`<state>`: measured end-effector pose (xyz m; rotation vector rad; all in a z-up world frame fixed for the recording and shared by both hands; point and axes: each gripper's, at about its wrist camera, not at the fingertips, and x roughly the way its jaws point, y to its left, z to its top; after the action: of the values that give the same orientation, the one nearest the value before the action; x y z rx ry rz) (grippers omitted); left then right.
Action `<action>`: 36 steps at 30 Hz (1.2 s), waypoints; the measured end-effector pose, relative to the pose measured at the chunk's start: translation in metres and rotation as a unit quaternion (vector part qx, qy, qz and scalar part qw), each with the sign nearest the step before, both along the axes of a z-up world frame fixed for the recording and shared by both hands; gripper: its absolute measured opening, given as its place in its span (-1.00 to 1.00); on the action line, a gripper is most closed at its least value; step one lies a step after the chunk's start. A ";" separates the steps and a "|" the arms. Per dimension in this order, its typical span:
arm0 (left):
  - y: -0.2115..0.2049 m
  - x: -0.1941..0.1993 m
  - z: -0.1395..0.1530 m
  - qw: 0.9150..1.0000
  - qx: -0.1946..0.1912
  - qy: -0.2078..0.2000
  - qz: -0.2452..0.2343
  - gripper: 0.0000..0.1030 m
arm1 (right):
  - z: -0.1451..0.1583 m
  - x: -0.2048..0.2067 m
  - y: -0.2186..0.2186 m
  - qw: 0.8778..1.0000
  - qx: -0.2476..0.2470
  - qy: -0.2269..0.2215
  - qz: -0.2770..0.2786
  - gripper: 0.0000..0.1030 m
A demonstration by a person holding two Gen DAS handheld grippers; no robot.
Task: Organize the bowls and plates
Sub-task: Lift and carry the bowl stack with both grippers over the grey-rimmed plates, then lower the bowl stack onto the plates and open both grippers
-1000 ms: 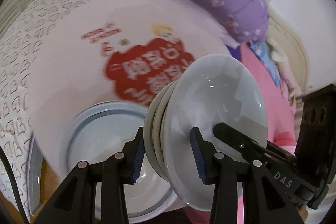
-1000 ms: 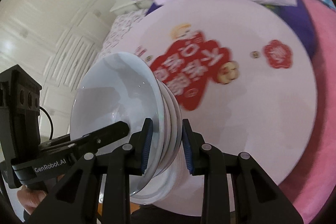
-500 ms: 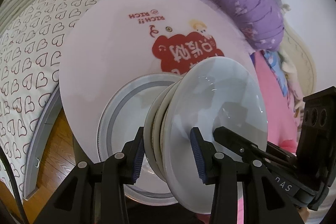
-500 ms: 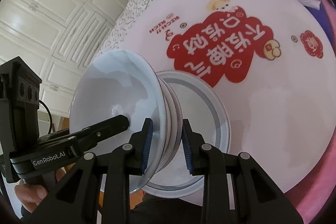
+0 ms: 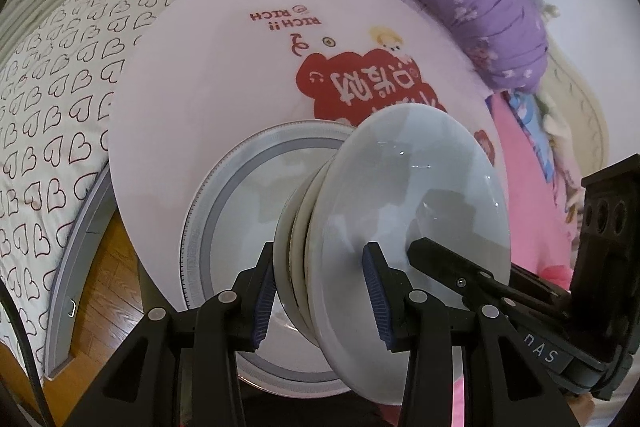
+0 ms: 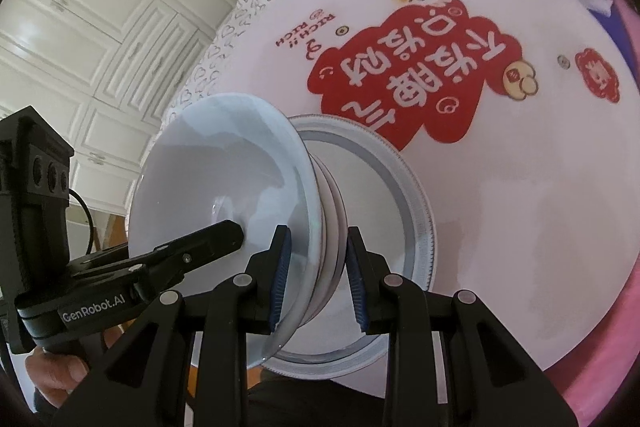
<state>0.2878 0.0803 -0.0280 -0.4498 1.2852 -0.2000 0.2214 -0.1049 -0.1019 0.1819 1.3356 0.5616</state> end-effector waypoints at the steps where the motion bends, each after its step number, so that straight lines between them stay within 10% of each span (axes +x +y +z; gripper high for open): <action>1: 0.000 0.001 -0.002 1.000 0.000 -0.001 -0.001 -0.25 | 0.000 0.001 0.000 1.000 0.000 0.001 0.001 -0.46; 8: -0.002 -0.004 0.001 1.000 0.017 -0.020 -0.011 -0.19 | 0.004 -0.002 -0.002 1.000 0.010 -0.012 -0.001 -0.34; 11: -0.003 -0.011 0.009 0.999 0.035 -0.039 -0.011 0.11 | 0.013 -0.004 -0.008 0.999 0.018 -0.034 -0.013 0.64; 13: 0.000 -0.017 0.015 0.998 0.039 -0.056 -0.002 0.52 | 0.024 -0.006 -0.014 0.997 0.016 -0.070 -0.025 0.88; 16: 0.008 -0.027 0.021 0.995 0.041 -0.084 0.023 0.95 | 0.033 -0.007 -0.025 0.995 0.024 -0.091 -0.040 0.97; 23: 0.013 -0.060 0.035 0.984 0.090 -0.145 0.057 0.97 | 0.041 -0.017 -0.050 0.989 0.050 -0.117 -0.076 1.00; 36: -0.029 -0.179 0.083 0.934 0.180 -0.302 0.062 0.99 | 0.080 -0.079 -0.082 0.967 0.065 -0.213 -0.125 1.00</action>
<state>0.1083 0.0512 0.0550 -0.1287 0.6606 0.0114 0.1420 -0.1873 -0.0214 0.3129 0.8436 0.4433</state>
